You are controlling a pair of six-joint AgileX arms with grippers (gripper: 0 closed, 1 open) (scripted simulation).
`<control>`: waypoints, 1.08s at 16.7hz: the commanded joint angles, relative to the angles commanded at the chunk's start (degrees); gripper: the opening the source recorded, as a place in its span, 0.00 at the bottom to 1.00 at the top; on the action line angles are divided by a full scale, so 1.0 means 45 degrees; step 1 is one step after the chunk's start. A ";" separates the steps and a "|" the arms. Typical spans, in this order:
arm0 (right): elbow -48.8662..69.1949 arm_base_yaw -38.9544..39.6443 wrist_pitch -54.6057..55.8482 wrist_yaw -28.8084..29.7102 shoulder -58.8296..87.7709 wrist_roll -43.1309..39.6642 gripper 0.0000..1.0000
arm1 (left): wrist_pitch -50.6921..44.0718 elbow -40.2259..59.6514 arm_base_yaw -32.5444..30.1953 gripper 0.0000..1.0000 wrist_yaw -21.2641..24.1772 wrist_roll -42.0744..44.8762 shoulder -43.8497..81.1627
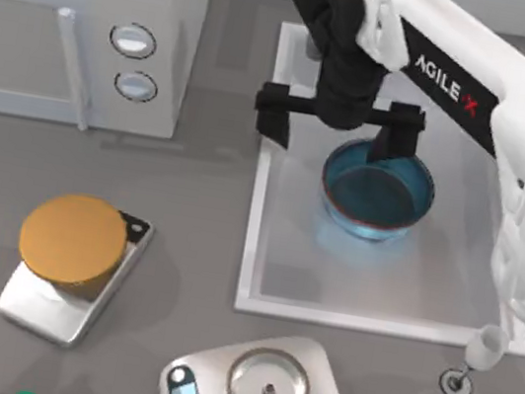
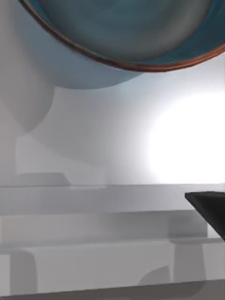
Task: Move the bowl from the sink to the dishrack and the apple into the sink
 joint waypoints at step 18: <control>-0.0224 -0.0143 0.1880 0.0001 0.1643 -0.0133 0.40 | 0.0000 0.0000 0.0000 1.00 0.0000 0.0000 0.0000</control>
